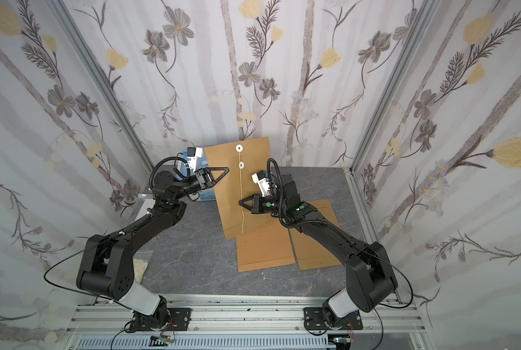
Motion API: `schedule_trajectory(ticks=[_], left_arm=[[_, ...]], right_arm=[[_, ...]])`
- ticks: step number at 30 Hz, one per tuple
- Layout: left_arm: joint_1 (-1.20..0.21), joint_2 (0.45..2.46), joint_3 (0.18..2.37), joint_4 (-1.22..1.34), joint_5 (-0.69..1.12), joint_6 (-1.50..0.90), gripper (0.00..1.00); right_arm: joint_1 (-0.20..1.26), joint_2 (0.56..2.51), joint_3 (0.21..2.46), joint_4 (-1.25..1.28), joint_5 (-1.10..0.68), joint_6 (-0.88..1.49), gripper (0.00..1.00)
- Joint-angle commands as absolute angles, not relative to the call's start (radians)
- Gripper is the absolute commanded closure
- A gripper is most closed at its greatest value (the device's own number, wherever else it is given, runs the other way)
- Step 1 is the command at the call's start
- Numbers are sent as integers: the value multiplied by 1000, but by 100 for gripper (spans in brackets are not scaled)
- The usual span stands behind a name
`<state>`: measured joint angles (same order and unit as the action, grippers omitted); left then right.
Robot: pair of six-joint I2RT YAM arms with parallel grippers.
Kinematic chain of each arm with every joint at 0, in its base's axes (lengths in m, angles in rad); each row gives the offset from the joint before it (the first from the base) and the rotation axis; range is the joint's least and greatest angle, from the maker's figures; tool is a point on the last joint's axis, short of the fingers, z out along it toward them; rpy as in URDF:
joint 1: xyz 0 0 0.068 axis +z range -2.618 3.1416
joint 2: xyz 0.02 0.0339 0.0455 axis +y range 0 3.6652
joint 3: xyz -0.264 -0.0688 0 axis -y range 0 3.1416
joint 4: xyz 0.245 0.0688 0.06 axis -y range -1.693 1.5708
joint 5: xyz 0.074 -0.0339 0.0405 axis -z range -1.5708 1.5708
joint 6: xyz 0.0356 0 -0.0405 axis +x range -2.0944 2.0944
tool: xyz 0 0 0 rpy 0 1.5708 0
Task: Close the mouth of the file bag
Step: Close the file bag.
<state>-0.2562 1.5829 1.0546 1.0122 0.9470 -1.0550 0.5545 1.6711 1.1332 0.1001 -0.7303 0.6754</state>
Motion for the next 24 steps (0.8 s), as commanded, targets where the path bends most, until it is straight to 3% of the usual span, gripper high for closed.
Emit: schedule_trajectory(ticks=[1, 8, 24], left_arm=[[-255, 1584, 1071, 1082, 921, -1074, 100], [-254, 1592, 1071, 1110, 921, -1103, 100], [-253, 1600, 1072, 1119, 909, -1113, 100]], right_arm=[[566, 1685, 1126, 166, -820, 689, 92], [571, 1707, 1111, 195, -838, 685, 81], [566, 1685, 1010, 306, -813, 707, 79]])
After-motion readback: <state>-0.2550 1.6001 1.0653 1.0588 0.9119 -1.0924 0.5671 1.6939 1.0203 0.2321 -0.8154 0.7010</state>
